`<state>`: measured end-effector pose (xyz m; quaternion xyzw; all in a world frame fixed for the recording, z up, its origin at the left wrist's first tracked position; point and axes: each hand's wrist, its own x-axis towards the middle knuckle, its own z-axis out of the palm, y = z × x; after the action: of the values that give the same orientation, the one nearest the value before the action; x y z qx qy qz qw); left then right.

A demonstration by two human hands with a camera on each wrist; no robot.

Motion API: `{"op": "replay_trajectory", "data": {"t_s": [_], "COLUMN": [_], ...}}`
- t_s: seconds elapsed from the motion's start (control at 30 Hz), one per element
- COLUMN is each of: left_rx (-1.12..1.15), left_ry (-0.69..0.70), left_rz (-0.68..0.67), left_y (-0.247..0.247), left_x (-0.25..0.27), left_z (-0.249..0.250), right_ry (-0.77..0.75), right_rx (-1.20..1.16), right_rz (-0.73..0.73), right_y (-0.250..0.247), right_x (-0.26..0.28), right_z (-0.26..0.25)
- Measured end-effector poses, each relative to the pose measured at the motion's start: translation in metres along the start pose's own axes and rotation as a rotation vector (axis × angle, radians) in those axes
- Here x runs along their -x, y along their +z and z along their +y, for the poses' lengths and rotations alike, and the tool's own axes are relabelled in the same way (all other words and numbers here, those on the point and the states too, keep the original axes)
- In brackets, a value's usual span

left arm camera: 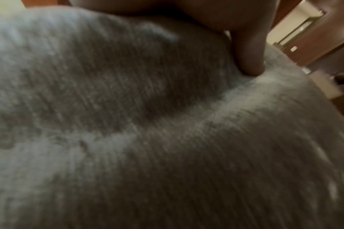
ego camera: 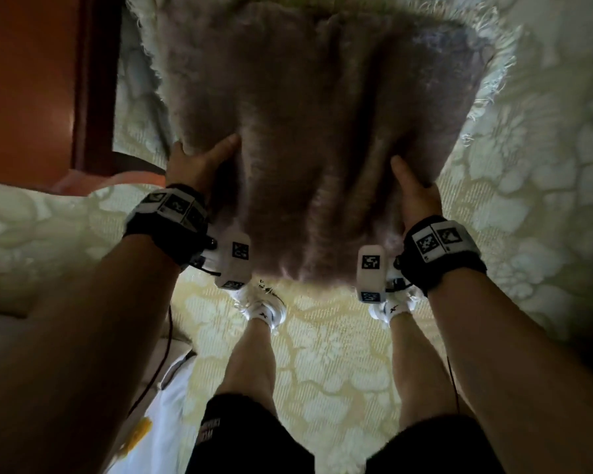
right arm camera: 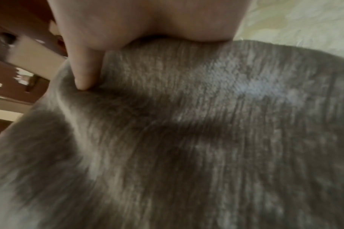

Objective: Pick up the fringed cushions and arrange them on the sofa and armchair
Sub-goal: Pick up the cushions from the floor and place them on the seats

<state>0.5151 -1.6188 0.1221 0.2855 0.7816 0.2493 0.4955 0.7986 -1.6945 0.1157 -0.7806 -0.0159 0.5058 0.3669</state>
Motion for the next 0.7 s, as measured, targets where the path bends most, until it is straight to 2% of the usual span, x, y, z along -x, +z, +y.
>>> {"op": "replay_trajectory", "data": {"t_s": [0.13, 0.3, 0.4, 0.5, 0.7], "left_rx": [0.162, 0.274, 0.348, 0.414, 0.584], "left_ry": [0.084, 0.211, 0.276, 0.296, 0.348], "left_rz": [0.015, 0.138, 0.274, 0.461, 0.767], "left_y": [-0.067, -0.154, -0.208, -0.264, -0.366], "left_x": [0.064, 0.133, 0.186, 0.244, 0.359], "left_z": [0.081, 0.170, 0.207, 0.231, 0.245], "right_ry": [-0.108, -0.173, -0.255, -0.359, -0.580], "right_rx": [-0.016, 0.014, 0.077, 0.147, 0.124], "right_rz": [-0.068, -0.185, -0.282, -0.467, -0.819], "right_y": [0.002, 0.019, 0.033, 0.053, 0.103], "right_x": [0.080, 0.175, 0.233, 0.291, 0.422], "right_z": [-0.071, -0.148, -0.194, -0.238, -0.286]}}
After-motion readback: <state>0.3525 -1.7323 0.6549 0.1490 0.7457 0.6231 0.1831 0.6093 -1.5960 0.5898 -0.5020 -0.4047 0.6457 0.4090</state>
